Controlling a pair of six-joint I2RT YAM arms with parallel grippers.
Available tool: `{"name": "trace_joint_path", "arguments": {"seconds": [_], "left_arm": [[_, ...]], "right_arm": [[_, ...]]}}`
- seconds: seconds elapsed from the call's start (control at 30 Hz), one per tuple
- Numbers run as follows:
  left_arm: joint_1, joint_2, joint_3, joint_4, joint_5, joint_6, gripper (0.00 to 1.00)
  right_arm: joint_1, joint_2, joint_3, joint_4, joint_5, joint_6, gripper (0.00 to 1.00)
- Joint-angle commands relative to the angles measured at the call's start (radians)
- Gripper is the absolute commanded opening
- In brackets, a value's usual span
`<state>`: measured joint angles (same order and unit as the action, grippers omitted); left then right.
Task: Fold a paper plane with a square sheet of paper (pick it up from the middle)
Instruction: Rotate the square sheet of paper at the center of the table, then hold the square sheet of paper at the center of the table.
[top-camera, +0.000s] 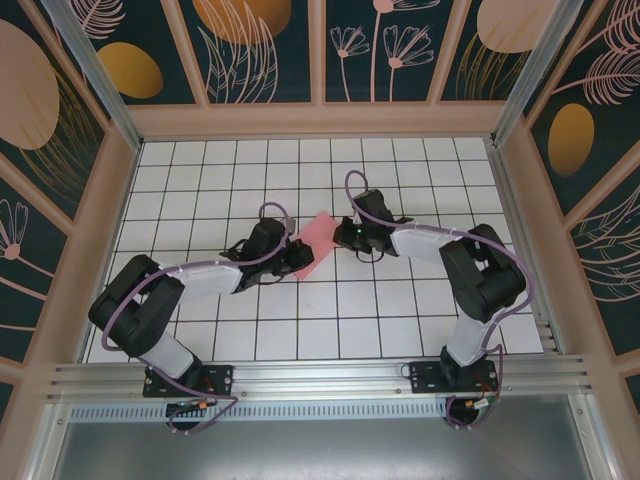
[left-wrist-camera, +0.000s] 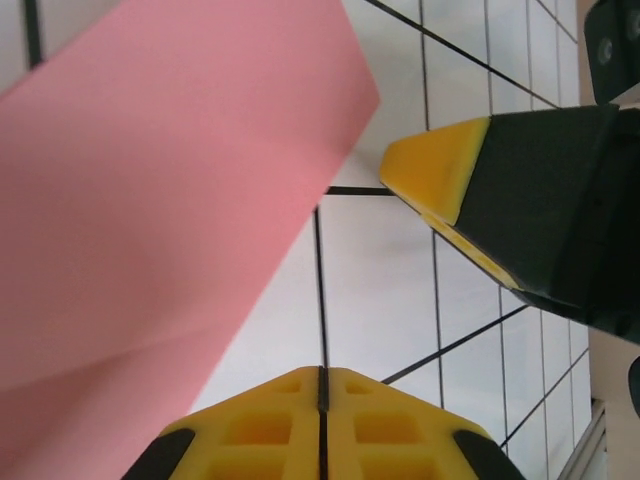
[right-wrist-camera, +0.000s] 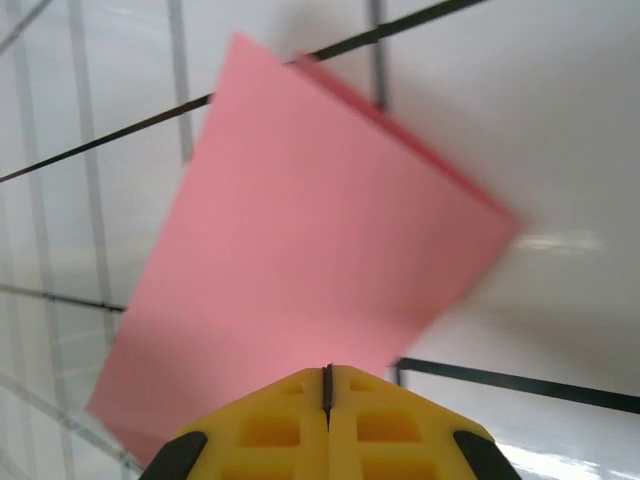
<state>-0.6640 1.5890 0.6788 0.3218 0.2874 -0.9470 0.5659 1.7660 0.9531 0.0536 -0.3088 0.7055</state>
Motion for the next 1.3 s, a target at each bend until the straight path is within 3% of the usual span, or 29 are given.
{"name": "trace_joint_path", "arguments": {"seconds": [0.0, 0.53, 1.27], "left_arm": [[-0.018, 0.041, -0.012, 0.088, -0.045, -0.085, 0.03], [-0.02, 0.164, 0.031, 0.082, -0.06, -0.107, 0.0], [-0.02, 0.209, 0.085, -0.001, -0.067, -0.07, 0.0]], "right_arm": [[0.003, 0.007, -0.026, 0.142, -0.141, -0.02, 0.0], [0.027, 0.121, -0.014, 0.151, -0.242, -0.036, 0.0], [0.032, 0.185, 0.025, 0.049, -0.187, -0.078, 0.0]]}}
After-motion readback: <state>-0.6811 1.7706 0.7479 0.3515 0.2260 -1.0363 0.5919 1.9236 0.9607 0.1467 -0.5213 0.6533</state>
